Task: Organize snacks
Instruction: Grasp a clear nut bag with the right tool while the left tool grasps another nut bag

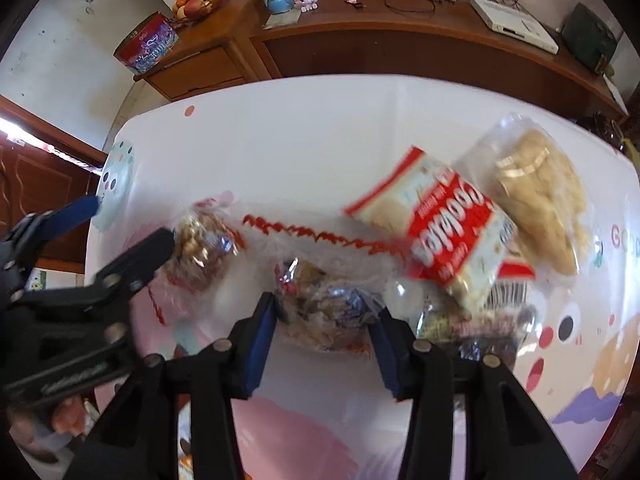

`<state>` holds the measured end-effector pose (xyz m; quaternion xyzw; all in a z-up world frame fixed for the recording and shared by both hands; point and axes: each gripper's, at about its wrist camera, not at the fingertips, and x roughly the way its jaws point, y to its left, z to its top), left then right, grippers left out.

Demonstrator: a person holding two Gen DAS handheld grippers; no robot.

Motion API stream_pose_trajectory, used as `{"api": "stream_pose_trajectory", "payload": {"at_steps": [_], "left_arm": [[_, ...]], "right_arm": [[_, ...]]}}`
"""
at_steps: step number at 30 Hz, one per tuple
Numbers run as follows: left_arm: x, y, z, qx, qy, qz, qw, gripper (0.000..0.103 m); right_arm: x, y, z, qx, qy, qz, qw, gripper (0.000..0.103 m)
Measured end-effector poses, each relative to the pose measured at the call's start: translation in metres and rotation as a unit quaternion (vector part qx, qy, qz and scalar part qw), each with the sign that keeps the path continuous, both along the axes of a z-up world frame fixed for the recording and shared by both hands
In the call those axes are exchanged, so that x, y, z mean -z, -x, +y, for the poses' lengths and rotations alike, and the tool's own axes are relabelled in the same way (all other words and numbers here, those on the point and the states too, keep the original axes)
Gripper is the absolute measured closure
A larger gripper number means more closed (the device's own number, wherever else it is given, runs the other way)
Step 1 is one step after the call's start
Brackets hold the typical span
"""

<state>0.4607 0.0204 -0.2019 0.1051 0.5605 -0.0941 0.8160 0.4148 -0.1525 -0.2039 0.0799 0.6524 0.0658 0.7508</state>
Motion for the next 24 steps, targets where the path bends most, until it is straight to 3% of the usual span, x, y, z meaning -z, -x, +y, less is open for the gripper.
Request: {"api": "stream_pose_trajectory", "payload": {"at_steps": [3,4,6,7,8,15,18,24], "left_arm": [[0.015,0.0,-0.01,0.006,0.011,0.017,0.9998,0.011],[0.019,0.001,-0.013,0.008,0.019,0.023,0.9995,0.018],[0.023,0.004,-0.018,0.015,0.043,0.033,0.9984,0.034],[0.024,0.006,-0.021,0.017,0.055,0.038,0.9976,0.057],[0.023,0.008,-0.022,0.018,0.067,0.038,0.9969,0.063],[-0.005,0.038,-0.022,0.0,0.062,0.006,0.9981,0.068],[-0.037,0.06,-0.014,-0.01,0.066,-0.008,0.9977,0.068],[-0.119,0.135,-0.003,-0.004,0.067,-0.054,0.9962,0.068]], "right_arm": [[-0.001,0.005,-0.006,-0.004,-0.004,0.002,1.0,0.058],[-0.001,0.008,-0.007,-0.005,-0.006,0.003,1.0,0.058],[-0.001,0.011,-0.008,-0.009,-0.005,0.002,1.0,0.058],[-0.001,0.012,-0.007,-0.01,-0.005,0.003,1.0,0.058],[-0.001,0.013,-0.007,-0.012,-0.006,0.003,1.0,0.058],[-0.009,0.031,-0.006,-0.015,-0.014,-0.001,1.0,0.059],[-0.032,0.048,-0.007,-0.018,-0.031,-0.017,0.999,0.059],[-0.107,0.114,-0.012,-0.034,-0.059,-0.081,0.994,0.059]]}}
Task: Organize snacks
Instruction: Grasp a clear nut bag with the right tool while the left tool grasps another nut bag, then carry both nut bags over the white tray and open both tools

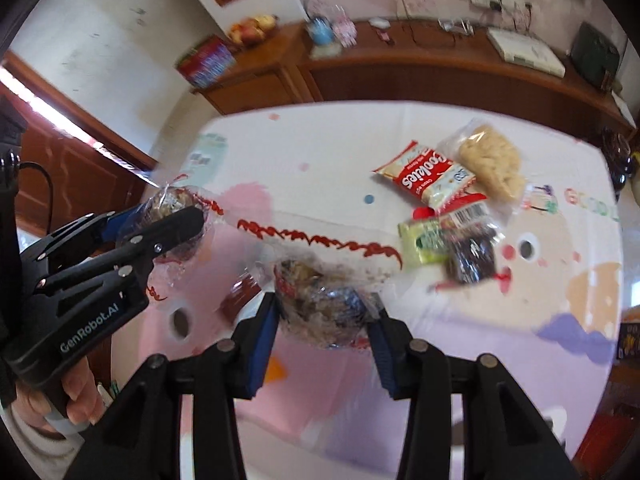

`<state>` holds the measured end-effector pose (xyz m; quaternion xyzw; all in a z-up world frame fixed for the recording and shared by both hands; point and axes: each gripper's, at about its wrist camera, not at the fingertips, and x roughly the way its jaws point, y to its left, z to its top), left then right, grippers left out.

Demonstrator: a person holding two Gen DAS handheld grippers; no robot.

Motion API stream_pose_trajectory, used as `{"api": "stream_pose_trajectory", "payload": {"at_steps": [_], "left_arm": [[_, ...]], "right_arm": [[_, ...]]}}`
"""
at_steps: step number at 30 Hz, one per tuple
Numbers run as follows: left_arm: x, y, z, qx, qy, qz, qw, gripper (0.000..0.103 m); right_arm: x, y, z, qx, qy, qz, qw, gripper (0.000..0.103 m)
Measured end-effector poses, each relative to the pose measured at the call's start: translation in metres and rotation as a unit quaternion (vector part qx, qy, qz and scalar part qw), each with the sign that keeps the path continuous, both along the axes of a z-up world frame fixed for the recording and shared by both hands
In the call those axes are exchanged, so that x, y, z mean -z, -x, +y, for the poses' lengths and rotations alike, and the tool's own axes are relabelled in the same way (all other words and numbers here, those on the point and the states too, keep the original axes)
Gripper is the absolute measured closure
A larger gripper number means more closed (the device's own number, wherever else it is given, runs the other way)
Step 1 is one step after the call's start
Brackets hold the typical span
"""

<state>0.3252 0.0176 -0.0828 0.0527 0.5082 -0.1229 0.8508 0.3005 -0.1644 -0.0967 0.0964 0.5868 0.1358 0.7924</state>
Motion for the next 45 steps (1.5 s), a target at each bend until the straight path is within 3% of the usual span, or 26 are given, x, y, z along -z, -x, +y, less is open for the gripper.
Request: {"api": "stream_pose_trajectory", "payload": {"at_steps": [4,10,15,20,25,28,31,42,43,44,45], "left_arm": [[-0.046,0.068,0.004,0.001,0.002,-0.031,0.9995,0.068],[-0.086,0.163,0.004,0.011,0.022,-0.059,0.9979,0.067],[-0.091,0.226,-0.002,0.022,0.037,-0.076,0.9962,0.067],[-0.08,0.274,-0.007,0.013,0.071,-0.078,0.9943,0.067],[-0.058,0.296,-0.01,-0.012,0.086,-0.064,0.9942,0.067],[-0.049,0.304,-0.014,-0.021,0.067,-0.077,0.9946,0.067],[-0.042,0.307,-0.016,-0.028,0.049,-0.083,0.995,0.067],[-0.022,0.307,-0.019,-0.031,0.041,-0.059,0.997,0.065],[-0.021,0.307,-0.02,-0.031,0.039,-0.058,0.997,0.057],[-0.021,0.307,-0.02,-0.031,0.04,-0.059,0.997,0.041],[-0.021,0.307,-0.019,-0.033,0.041,-0.061,0.9968,0.03]], "right_arm": [[-0.049,0.061,-0.005,-0.005,-0.017,-0.046,0.999,0.059],[-0.096,0.158,-0.019,0.0,-0.027,-0.104,0.994,0.059],[-0.11,0.224,-0.028,0.003,-0.01,-0.14,0.99,0.059],[-0.1,0.275,-0.035,0.017,0.008,-0.152,0.988,0.059],[-0.082,0.308,-0.044,0.044,0.015,-0.146,0.988,0.059],[-0.071,0.316,-0.046,0.049,0.023,-0.134,0.989,0.059],[-0.063,0.319,-0.046,0.055,0.038,-0.126,0.99,0.059],[-0.04,0.316,-0.033,0.052,0.067,-0.095,0.992,0.058],[-0.04,0.316,-0.032,0.054,0.069,-0.094,0.992,0.058],[-0.04,0.315,-0.032,0.057,0.075,-0.094,0.991,0.057],[-0.04,0.314,-0.031,0.058,0.083,-0.094,0.99,0.056]]}}
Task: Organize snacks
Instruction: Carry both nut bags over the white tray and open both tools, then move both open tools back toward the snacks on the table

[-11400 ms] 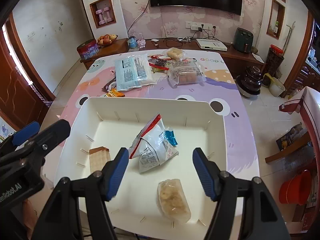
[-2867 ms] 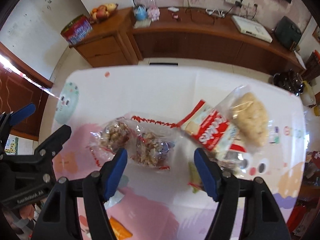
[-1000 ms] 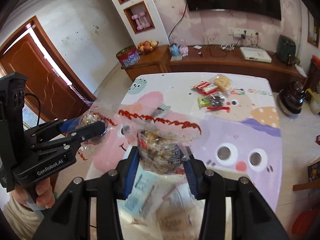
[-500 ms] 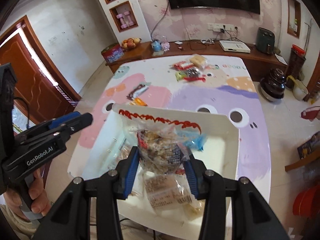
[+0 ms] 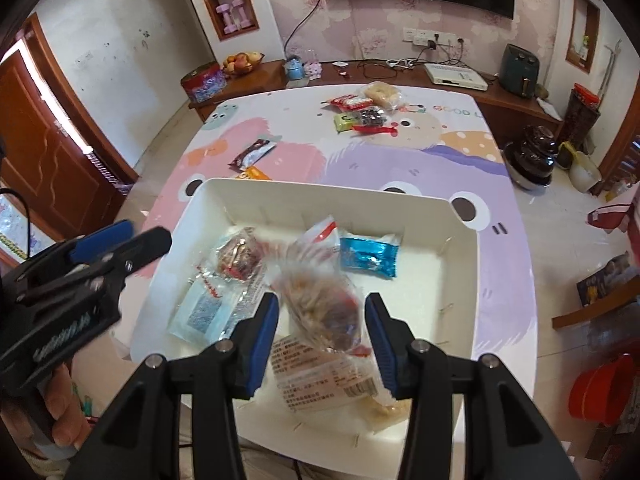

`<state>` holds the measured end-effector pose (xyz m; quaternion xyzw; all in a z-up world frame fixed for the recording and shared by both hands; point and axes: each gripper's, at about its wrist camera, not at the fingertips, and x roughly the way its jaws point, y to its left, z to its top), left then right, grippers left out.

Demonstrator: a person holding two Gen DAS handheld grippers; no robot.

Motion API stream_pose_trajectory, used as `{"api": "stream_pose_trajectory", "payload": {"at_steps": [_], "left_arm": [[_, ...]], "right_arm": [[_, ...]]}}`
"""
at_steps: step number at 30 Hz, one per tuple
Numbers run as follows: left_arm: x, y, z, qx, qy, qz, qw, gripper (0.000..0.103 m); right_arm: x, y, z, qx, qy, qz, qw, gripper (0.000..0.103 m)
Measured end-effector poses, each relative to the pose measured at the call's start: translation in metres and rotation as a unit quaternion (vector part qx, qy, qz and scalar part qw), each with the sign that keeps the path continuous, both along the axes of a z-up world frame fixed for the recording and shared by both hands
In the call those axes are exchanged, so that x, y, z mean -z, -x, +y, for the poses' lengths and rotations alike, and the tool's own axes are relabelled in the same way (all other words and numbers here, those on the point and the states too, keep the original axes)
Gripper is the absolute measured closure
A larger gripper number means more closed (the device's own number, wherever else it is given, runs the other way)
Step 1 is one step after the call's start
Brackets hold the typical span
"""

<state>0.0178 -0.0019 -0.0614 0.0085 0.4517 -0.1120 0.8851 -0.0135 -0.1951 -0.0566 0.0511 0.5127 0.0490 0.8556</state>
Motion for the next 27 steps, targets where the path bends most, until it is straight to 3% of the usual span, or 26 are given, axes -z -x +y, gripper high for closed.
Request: {"api": "stream_pose_trajectory", "payload": {"at_steps": [1,2,5,27], "left_arm": [[-0.001,0.001,0.001,-0.004,0.003,-0.005,1.0,0.015],[-0.002,0.003,0.002,-0.007,0.008,-0.01,0.9999,0.007],[-0.003,0.004,0.004,-0.008,0.017,-0.016,0.9997,0.006],[0.011,0.004,0.02,-0.032,0.021,0.016,0.9992,0.006]], "right_arm": [[0.0,0.0,0.001,-0.001,0.005,0.001,1.0,0.051],[0.001,0.0,0.001,0.0,0.009,0.002,1.0,0.042],[0.002,0.004,0.005,-0.002,0.02,-0.001,1.0,0.034],[0.012,0.0,0.013,-0.011,0.017,0.013,1.0,0.034]]}}
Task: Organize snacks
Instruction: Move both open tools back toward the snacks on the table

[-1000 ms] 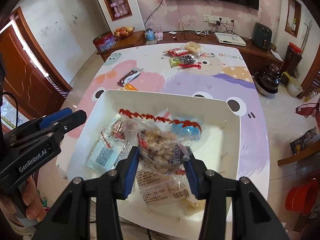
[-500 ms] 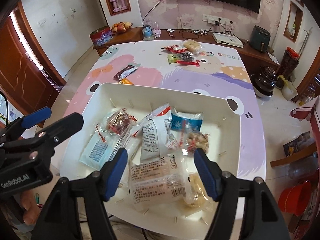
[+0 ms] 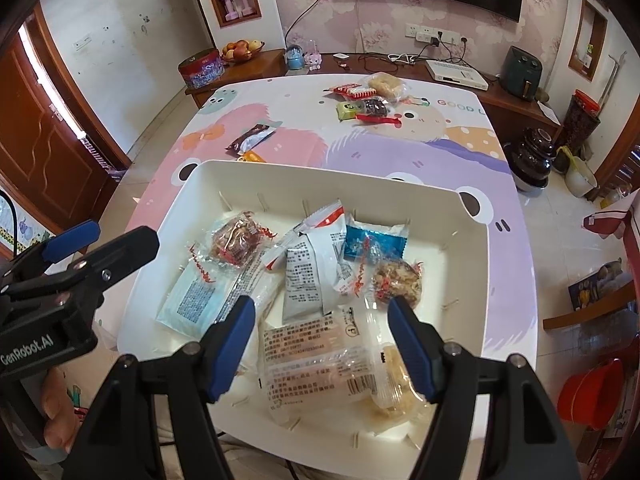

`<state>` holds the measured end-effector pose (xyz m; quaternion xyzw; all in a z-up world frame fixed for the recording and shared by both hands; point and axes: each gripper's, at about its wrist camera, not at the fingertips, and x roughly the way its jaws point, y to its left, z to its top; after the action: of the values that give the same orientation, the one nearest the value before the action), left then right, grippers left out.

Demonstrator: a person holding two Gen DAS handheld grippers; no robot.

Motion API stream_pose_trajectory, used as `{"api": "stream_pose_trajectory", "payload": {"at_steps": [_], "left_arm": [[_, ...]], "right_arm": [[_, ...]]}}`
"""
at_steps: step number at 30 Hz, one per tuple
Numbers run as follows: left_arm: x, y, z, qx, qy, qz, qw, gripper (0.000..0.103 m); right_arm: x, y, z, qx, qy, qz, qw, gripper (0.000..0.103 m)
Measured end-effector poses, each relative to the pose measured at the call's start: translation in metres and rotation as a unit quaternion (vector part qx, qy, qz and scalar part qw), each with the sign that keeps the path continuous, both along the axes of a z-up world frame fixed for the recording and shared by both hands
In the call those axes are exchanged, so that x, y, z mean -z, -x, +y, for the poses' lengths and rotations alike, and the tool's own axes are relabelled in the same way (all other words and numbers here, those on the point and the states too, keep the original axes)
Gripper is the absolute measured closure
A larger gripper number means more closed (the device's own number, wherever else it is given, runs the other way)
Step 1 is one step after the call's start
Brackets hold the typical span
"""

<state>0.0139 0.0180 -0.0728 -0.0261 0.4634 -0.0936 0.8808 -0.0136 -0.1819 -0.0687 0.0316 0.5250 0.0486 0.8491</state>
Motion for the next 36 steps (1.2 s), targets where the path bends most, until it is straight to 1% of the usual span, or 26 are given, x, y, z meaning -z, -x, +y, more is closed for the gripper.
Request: {"api": "stream_pose_trajectory", "payload": {"at_steps": [8,12,16,19,21,24,27,30,33,36], "left_arm": [[0.003,-0.005,-0.001,0.01,-0.005,0.002,0.9999,0.006],[0.002,-0.01,-0.001,0.013,-0.012,-0.005,0.9998,0.006],[-0.006,-0.02,-0.001,0.02,-0.023,-0.017,0.9994,0.006],[-0.021,-0.034,0.002,0.025,-0.037,-0.035,0.9984,0.006],[-0.034,-0.046,0.004,0.027,-0.047,-0.049,0.9973,0.006],[-0.06,-0.069,0.007,0.037,-0.057,-0.073,0.9951,0.006],[-0.085,-0.098,0.012,0.043,-0.058,-0.088,0.9935,0.006],[-0.106,-0.134,0.016,0.048,-0.059,-0.095,0.9926,0.006],[-0.118,-0.173,0.018,0.049,-0.066,-0.101,0.9915,0.006],[-0.115,-0.208,0.02,0.045,-0.071,-0.099,0.9915,0.006]], "right_arm": [[0.006,-0.005,0.0,-0.012,-0.012,0.007,1.0,0.034],[0.005,-0.011,0.004,-0.023,-0.011,0.002,1.0,0.034],[-0.004,-0.023,0.004,-0.031,-0.006,-0.007,0.999,0.034],[-0.018,-0.039,-0.001,-0.034,-0.012,-0.014,0.999,0.034],[-0.034,-0.056,-0.006,-0.034,-0.015,-0.023,0.999,0.034],[-0.059,-0.079,-0.012,-0.033,-0.007,-0.048,0.998,0.034],[-0.09,-0.113,-0.022,-0.026,0.014,-0.08,0.996,0.034],[-0.109,-0.151,-0.03,-0.02,0.033,-0.098,0.994,0.034],[-0.117,-0.189,-0.042,-0.011,0.027,-0.097,0.995,0.034],[-0.116,-0.23,-0.052,0.003,0.031,-0.096,0.995,0.034]]}}
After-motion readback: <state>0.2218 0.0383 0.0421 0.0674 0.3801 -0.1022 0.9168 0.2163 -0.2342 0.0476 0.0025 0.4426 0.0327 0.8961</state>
